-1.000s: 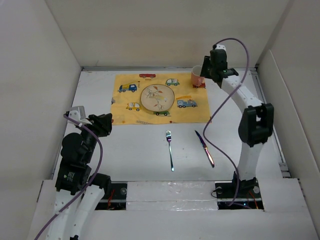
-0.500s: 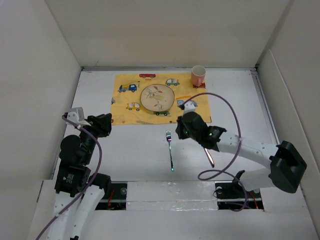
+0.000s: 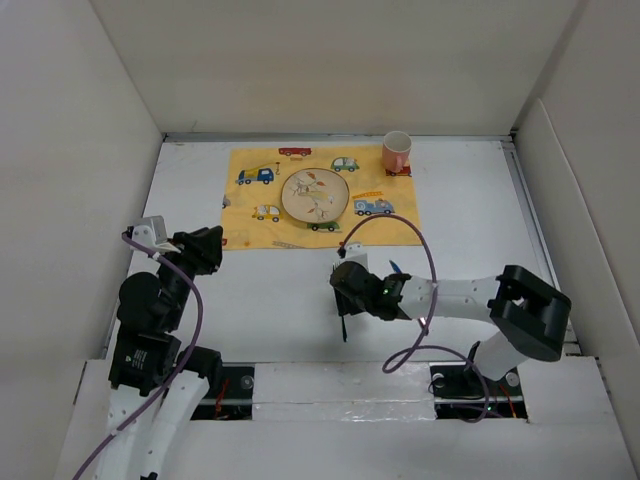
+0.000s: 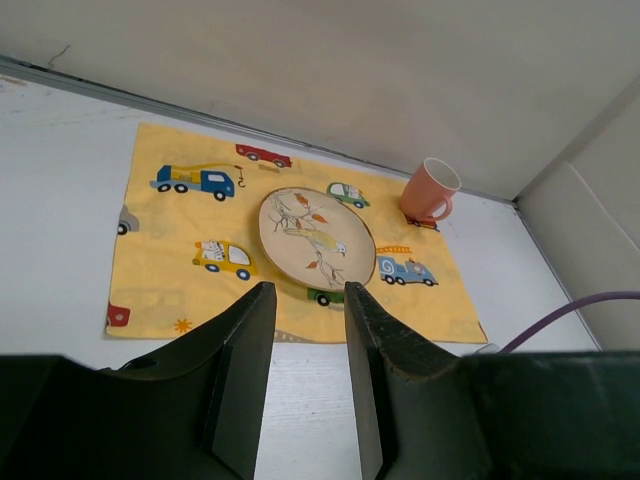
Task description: Set the dinner table for one person
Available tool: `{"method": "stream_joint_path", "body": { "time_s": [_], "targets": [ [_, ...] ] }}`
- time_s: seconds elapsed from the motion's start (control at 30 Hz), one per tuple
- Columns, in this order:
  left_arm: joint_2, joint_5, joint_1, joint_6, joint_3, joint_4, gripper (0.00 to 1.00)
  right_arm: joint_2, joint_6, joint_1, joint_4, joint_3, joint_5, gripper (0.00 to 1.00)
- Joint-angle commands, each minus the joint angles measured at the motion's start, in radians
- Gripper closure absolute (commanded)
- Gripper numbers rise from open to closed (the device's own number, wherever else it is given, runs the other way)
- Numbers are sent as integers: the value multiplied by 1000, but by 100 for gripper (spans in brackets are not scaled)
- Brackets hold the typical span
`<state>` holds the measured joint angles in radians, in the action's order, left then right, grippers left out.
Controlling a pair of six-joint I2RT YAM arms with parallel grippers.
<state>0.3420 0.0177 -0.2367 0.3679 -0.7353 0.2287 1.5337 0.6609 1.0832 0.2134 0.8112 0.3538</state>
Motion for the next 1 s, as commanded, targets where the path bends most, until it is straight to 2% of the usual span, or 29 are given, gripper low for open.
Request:
{"method": "stream_joint_path", "body": {
  "time_s": [0.0,0.1,0.2,0.3,0.33,0.5,0.63,0.67,0.7,0.73,0.8,0.83,0.9,0.93,0.97],
  "targets": [
    [-9,-5,-7,0,-4,-45,69,42,34,-3,-46,65,54,49],
    [-15,-9,-7,2,-3,-43,69,94,29,-3,-60,66,37,52],
    [-15,-9,-7,0,-4,-45,69,130,49,9,-57,72,50,62],
    [-23,-12,-7,3,-4,-43,69,155,62,18,-36,78,69,94],
    [-20,-10,-7,2,-4,-45,69,161,69,18,-22,85,97,100],
    [-23,-9,-7,6,-3,-45,68,94,39,73,-6,166,117,100],
    [-15,60,-7,34,-4,-34,67,101,-64,69,-90,353,62,100],
    [-18,76,-7,57,-3,-34,64,162,-98,54,-104,403,36,100],
    [-12,159,-7,104,-6,-25,60,243,-121,11,-97,589,2,100],
    [-12,160,-7,105,-6,-25,60,244,-121,11,-97,591,2,100],
    [2,200,-7,155,-7,-8,59,383,-136,-32,-57,734,-13,100],
    [8,209,-7,163,-7,-2,58,434,-139,-45,-39,882,-16,100],
    [32,194,-7,163,-7,-8,56,590,-139,-71,22,1038,-32,100],
    [41,191,-7,161,-7,-8,53,644,-135,-97,52,1204,-38,100],
    [54,186,-7,163,-15,-8,53,701,-124,-107,81,1286,-44,100]
  ]
}}
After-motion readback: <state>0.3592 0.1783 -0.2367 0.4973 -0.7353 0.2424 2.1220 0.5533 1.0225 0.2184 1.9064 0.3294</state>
